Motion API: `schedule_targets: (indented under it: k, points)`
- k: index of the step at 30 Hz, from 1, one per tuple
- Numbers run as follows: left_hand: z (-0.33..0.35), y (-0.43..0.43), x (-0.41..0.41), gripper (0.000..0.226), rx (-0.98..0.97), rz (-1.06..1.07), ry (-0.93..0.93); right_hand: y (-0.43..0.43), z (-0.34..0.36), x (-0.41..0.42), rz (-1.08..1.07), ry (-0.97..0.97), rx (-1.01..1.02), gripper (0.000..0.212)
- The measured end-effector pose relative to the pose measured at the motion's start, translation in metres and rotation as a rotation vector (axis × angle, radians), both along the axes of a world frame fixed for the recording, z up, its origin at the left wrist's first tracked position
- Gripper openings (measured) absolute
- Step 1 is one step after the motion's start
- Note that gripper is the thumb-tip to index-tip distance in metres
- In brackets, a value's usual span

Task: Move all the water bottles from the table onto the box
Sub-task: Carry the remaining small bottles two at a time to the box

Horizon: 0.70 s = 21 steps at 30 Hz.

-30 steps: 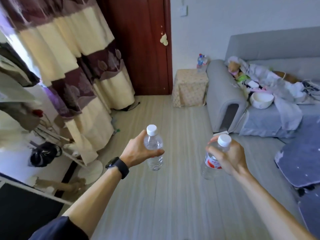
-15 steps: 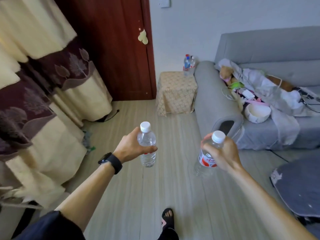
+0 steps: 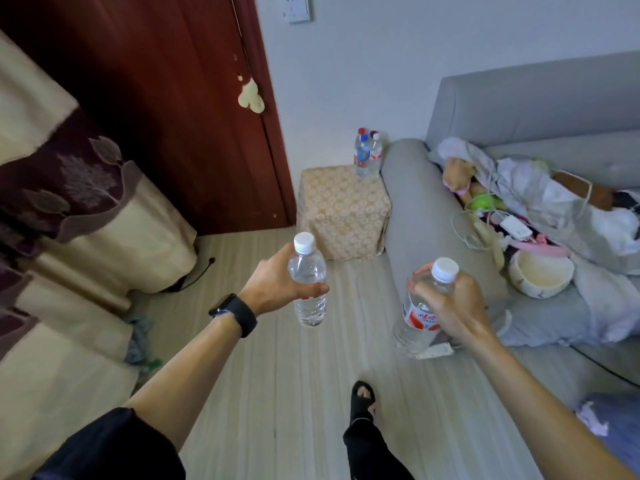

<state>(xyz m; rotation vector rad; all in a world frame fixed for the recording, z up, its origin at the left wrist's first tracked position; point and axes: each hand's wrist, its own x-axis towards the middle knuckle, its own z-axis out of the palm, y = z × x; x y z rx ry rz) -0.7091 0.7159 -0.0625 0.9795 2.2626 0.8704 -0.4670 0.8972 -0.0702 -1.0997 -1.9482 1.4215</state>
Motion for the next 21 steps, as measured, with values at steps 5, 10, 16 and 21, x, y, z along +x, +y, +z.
schedule_targets:
  k: [5, 10, 16, 21]
  points:
    - [-0.002, 0.086, -0.081, 0.071, -0.027, 0.052, -0.015, 0.099, -0.006, -0.088, 0.042, -0.023, -0.038, 0.024]
    - [-0.007, 0.158, -0.157, 0.064, -0.034, 0.103, -0.016, 0.179, -0.007, -0.170, 0.062, -0.046, -0.058, 0.027]
    - [-0.033, 0.251, -0.259, 0.066, -0.060, 0.073, -0.061, 0.266, -0.020, -0.267, 0.067, -0.090, -0.054, 0.026]
    - [-0.049, 0.339, -0.339, 0.072, -0.055, 0.093, -0.138, 0.340, -0.032, -0.350, 0.034, -0.139, -0.046, 0.022]
